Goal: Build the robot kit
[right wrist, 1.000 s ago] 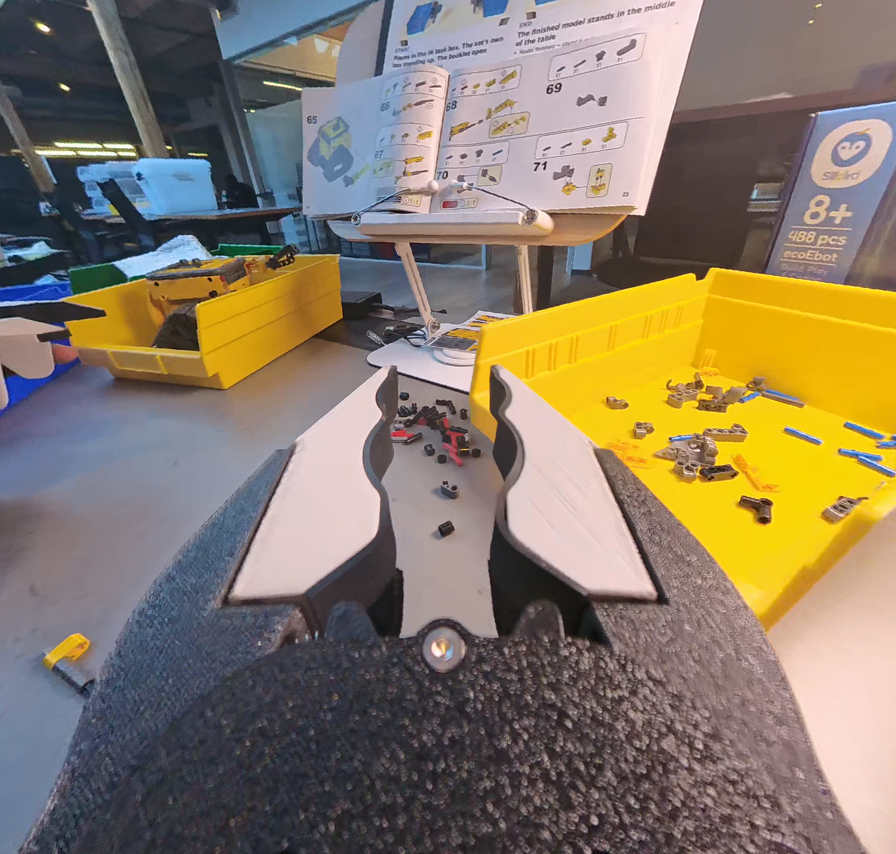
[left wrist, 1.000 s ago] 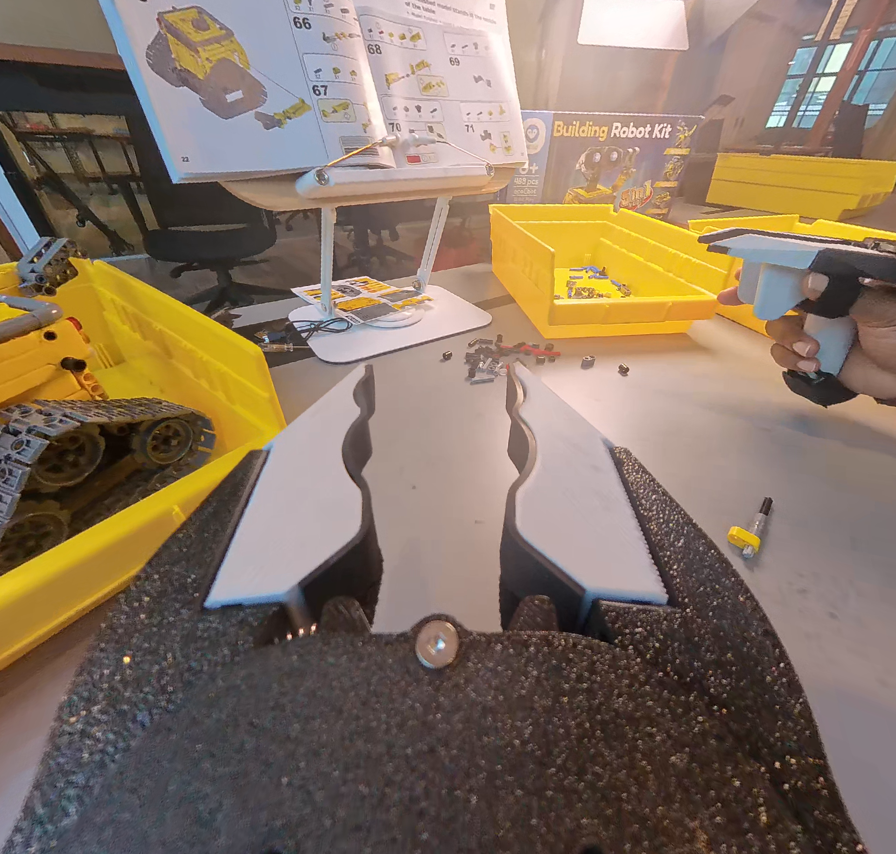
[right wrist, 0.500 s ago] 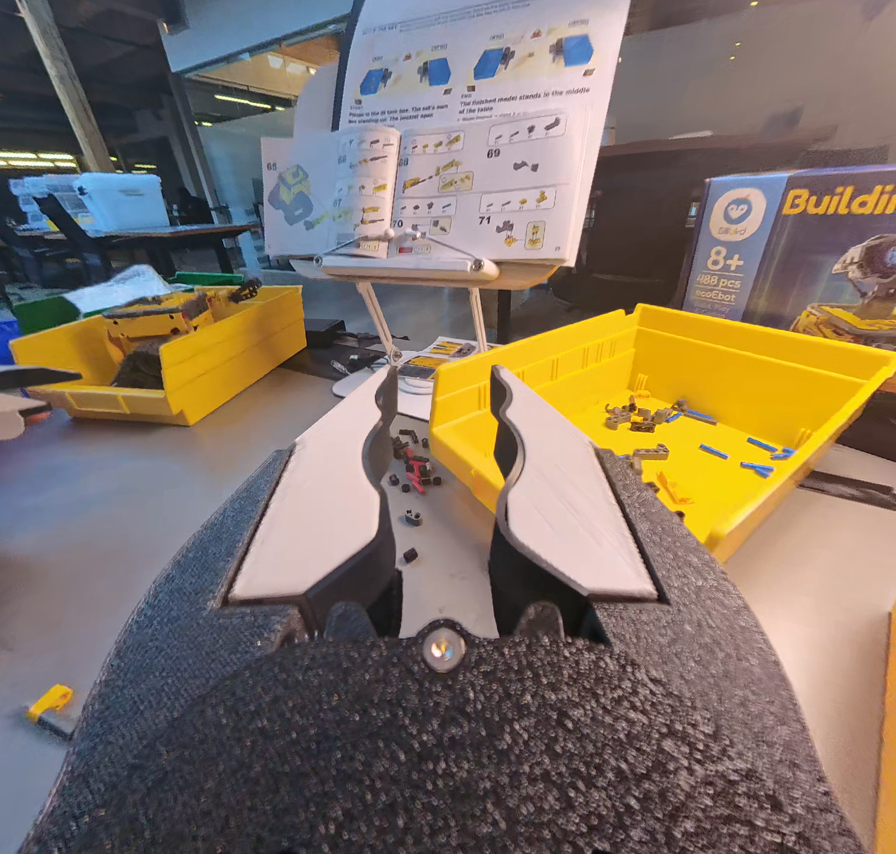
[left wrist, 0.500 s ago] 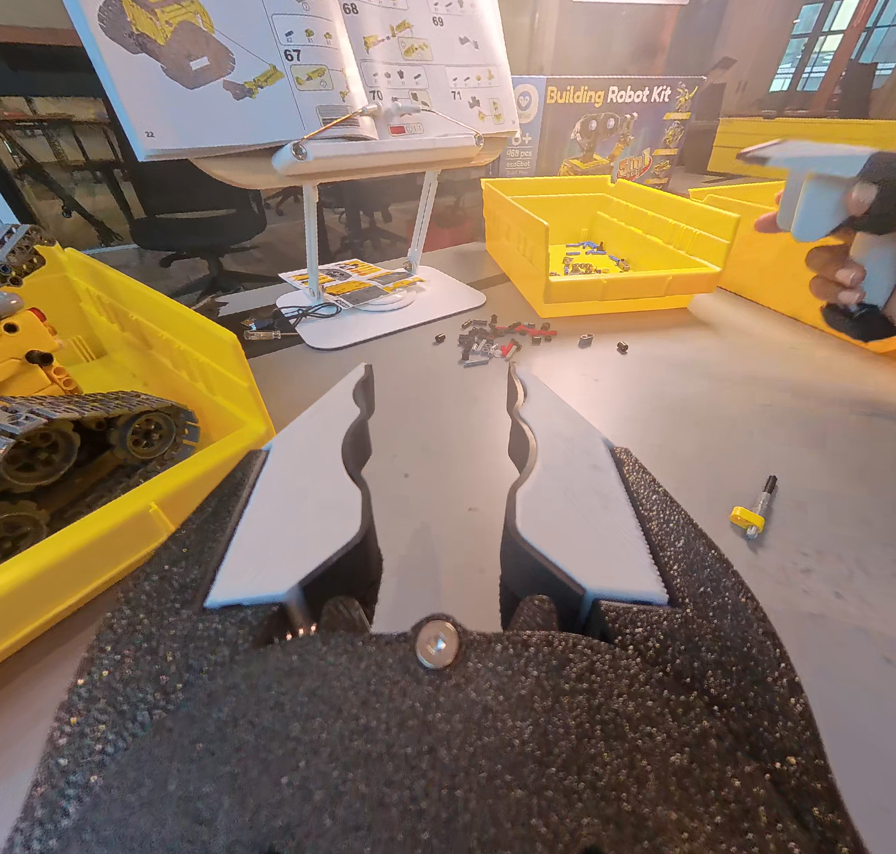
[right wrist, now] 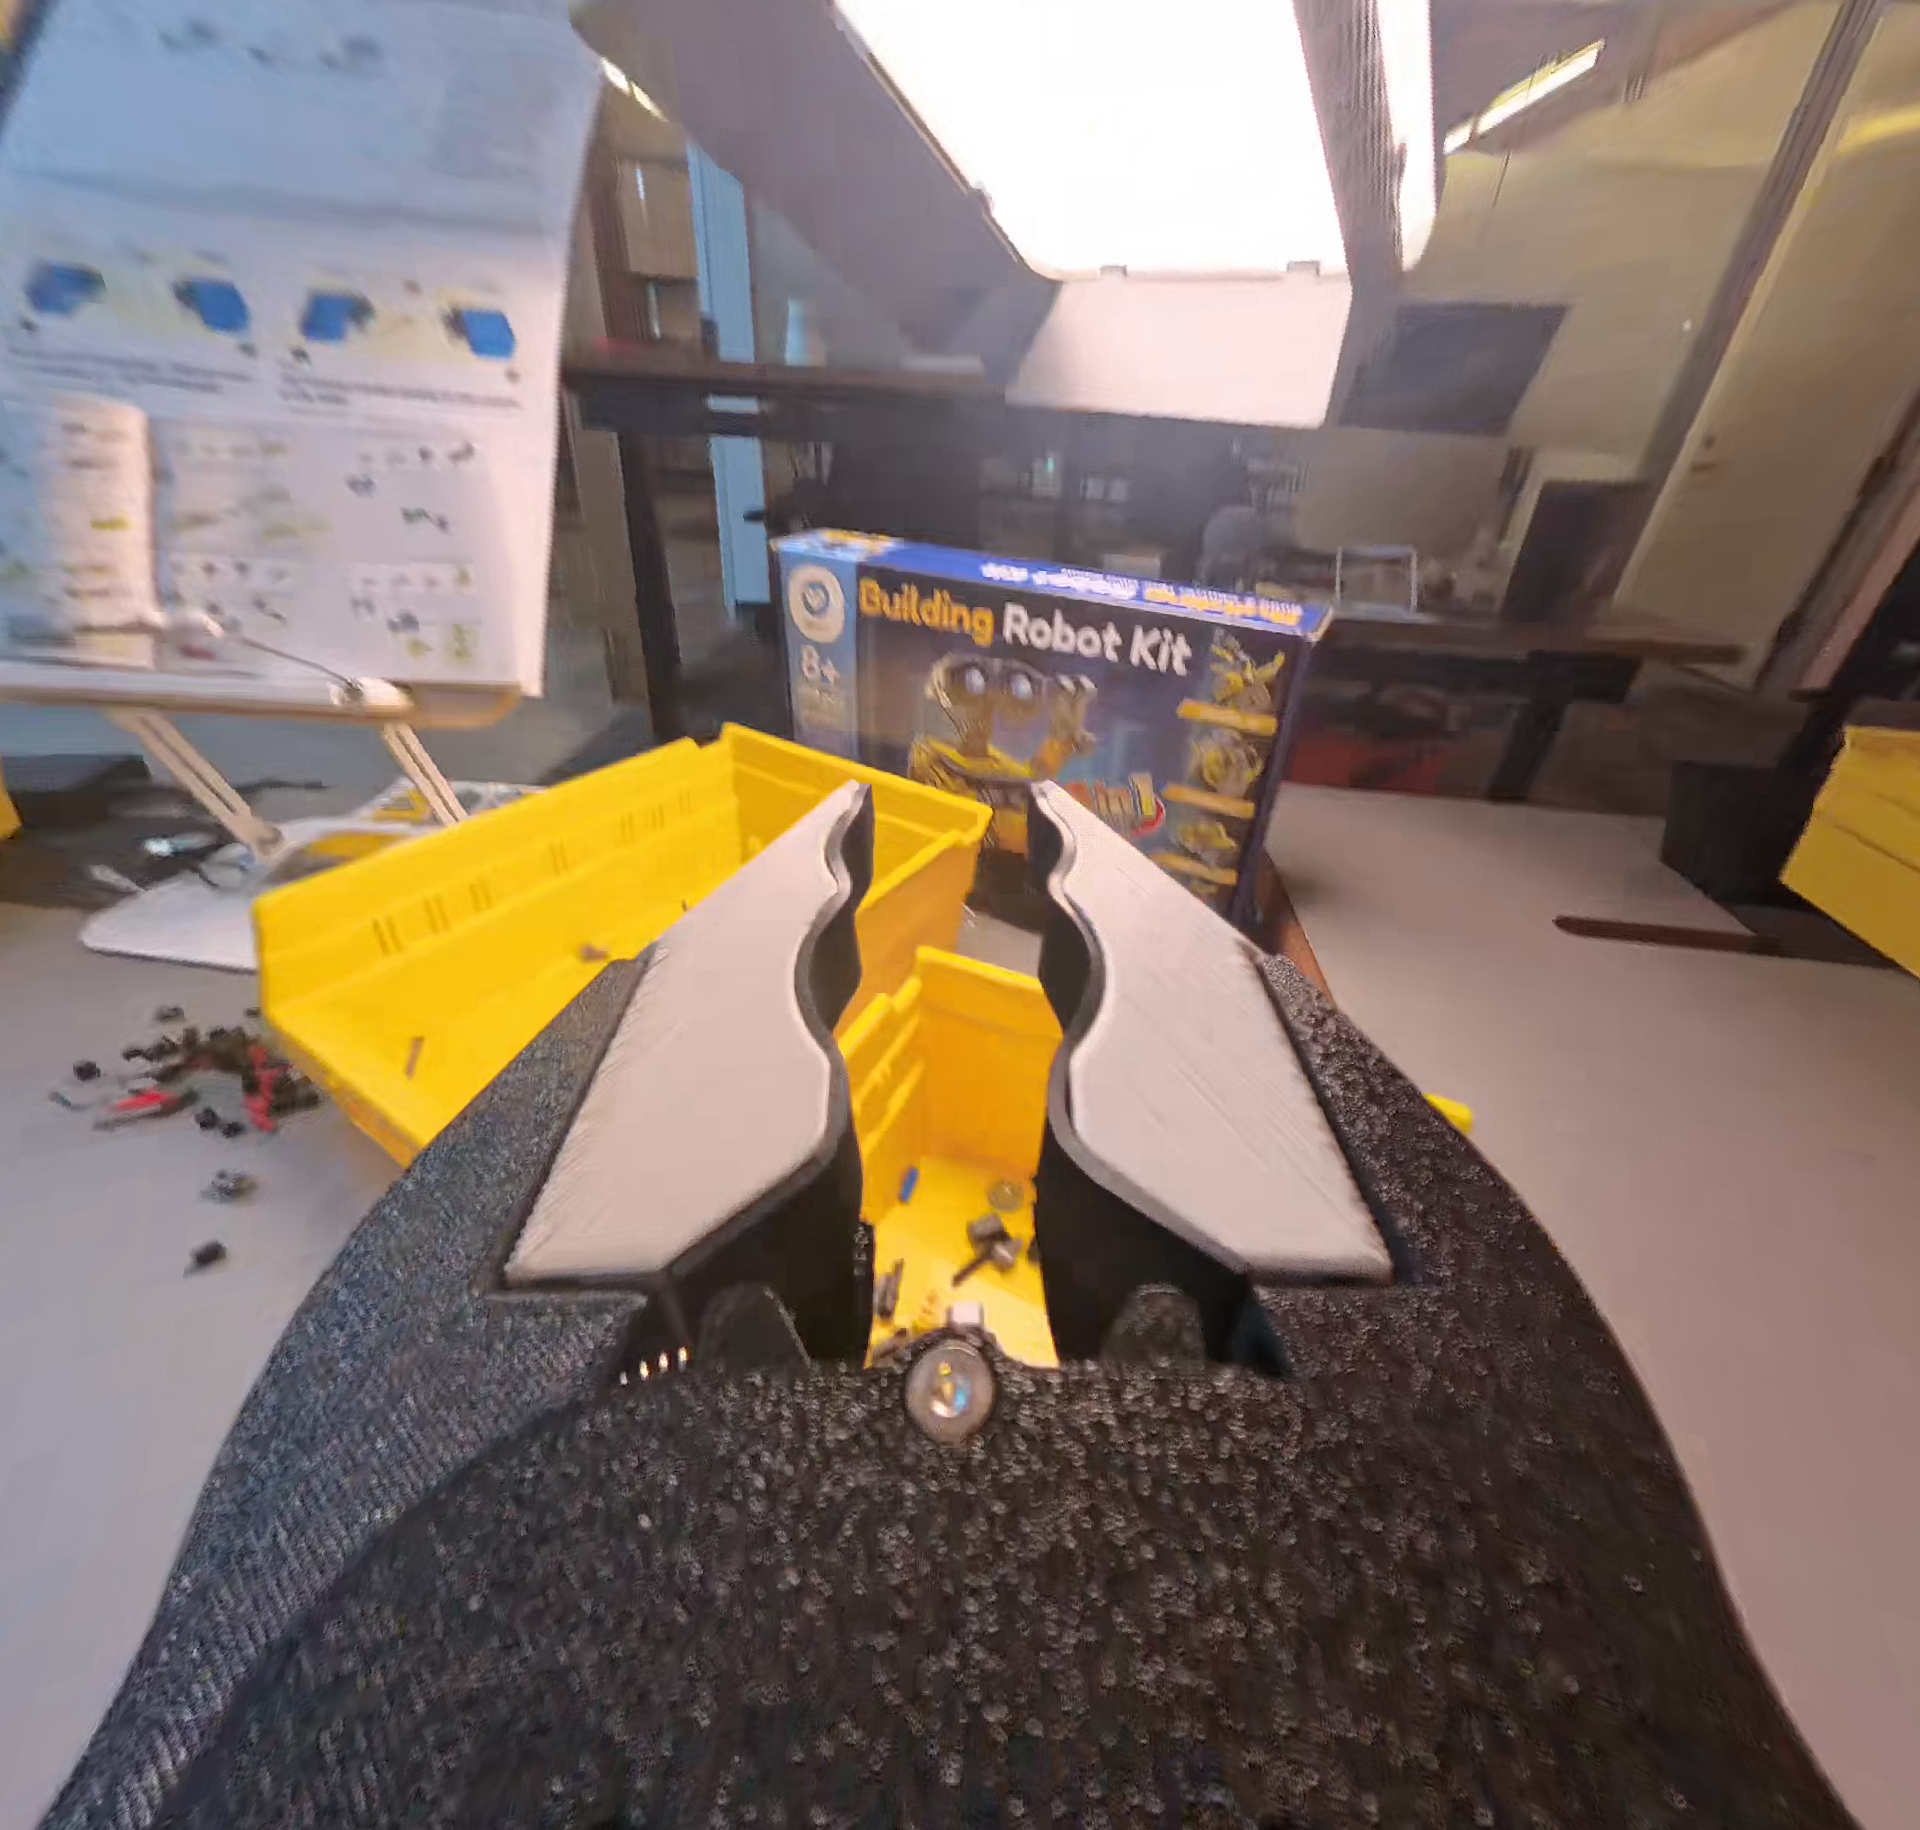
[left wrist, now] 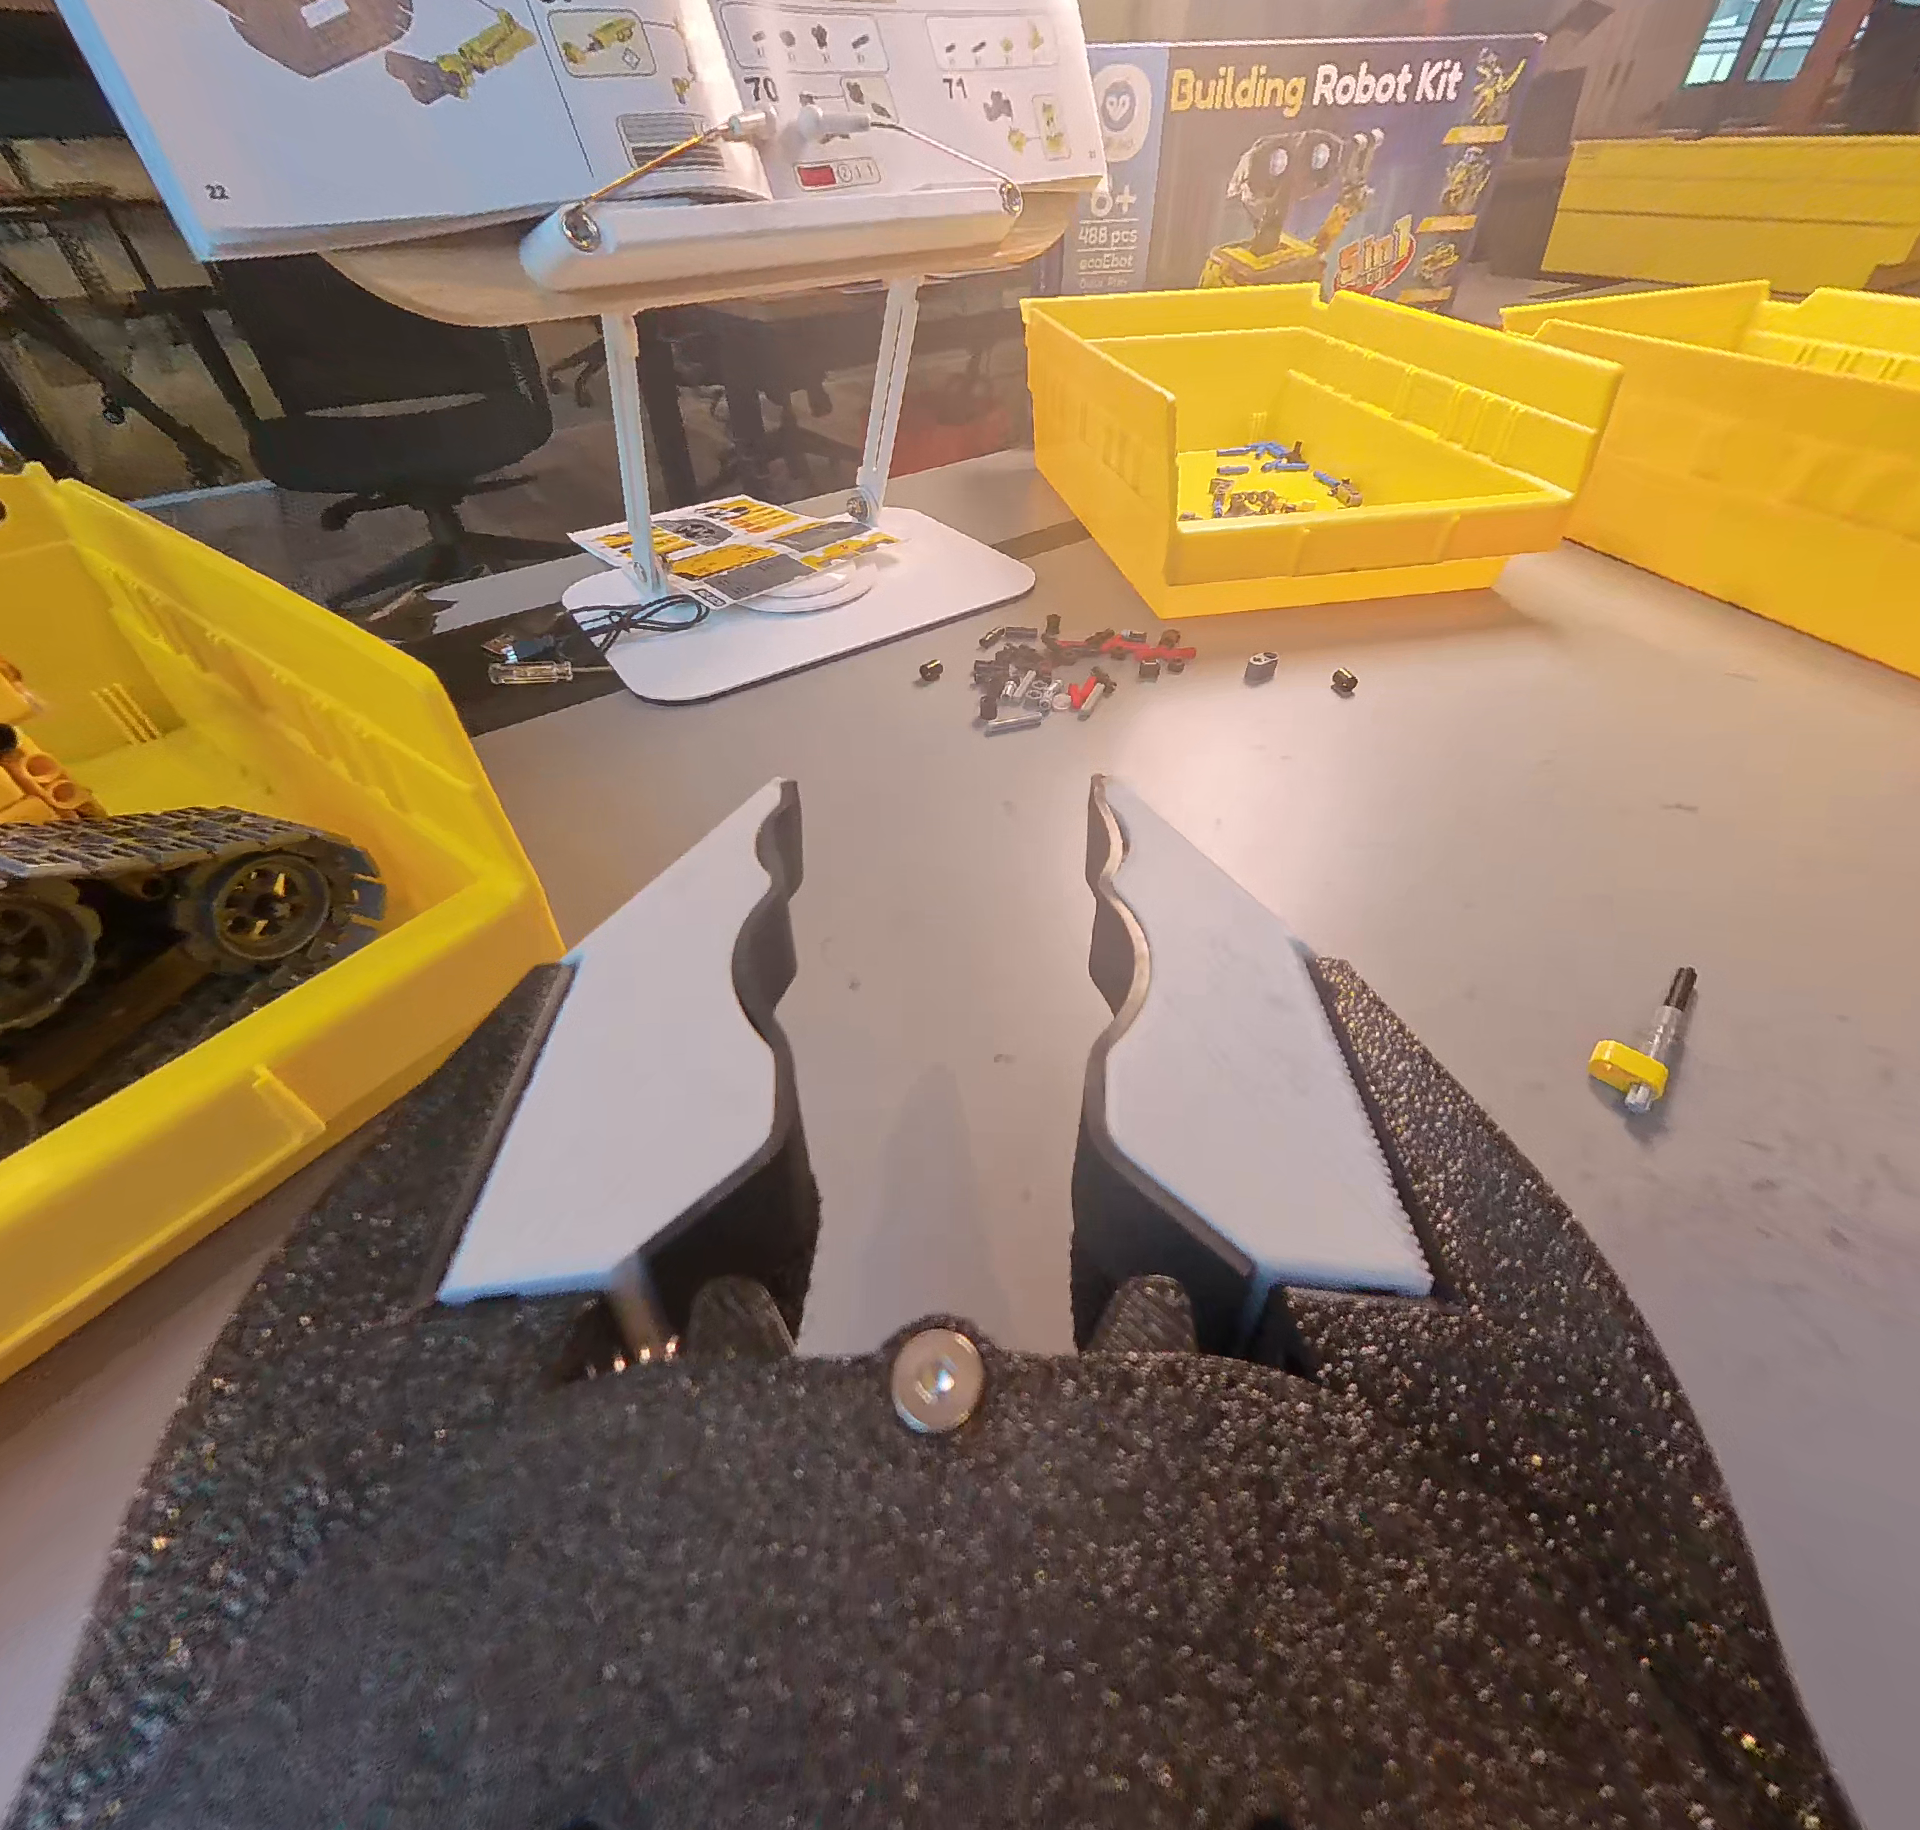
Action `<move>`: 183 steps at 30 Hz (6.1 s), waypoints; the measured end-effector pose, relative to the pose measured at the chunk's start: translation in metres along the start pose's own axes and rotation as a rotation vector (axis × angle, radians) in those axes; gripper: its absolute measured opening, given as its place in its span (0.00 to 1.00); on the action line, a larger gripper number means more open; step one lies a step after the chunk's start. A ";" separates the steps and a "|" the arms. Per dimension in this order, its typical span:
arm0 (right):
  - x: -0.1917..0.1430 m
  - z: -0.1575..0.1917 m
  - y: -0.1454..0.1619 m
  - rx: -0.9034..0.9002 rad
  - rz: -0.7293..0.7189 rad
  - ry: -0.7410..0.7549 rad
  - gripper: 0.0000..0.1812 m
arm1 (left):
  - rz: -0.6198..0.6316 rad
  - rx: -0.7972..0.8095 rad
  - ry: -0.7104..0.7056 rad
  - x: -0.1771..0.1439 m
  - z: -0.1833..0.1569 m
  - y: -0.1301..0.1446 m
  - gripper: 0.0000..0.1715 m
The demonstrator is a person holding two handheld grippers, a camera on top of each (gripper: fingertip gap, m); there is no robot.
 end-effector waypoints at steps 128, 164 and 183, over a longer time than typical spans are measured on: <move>-0.066 0.381 0.194 -0.674 0.674 -1.488 0.05 | 0.463 0.438 0.483 0.003 -0.108 0.067 0.18; -0.086 0.420 0.121 -0.819 -0.081 -1.376 0.04 | 0.320 -0.506 1.013 -0.016 -0.130 0.013 0.05; -0.076 0.409 0.109 -0.428 0.017 -1.477 0.04 | 0.224 -0.678 1.050 -0.016 -0.119 0.002 0.09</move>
Point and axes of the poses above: each gripper's, where its closed fingertips meet, x out along the fingers, y out of its underside, z = x × y across the jaws, the point moved 4 cm from there along -x, back along the fingers, and after that the axes turned 3 degrees about z, right-handed, at the moved point
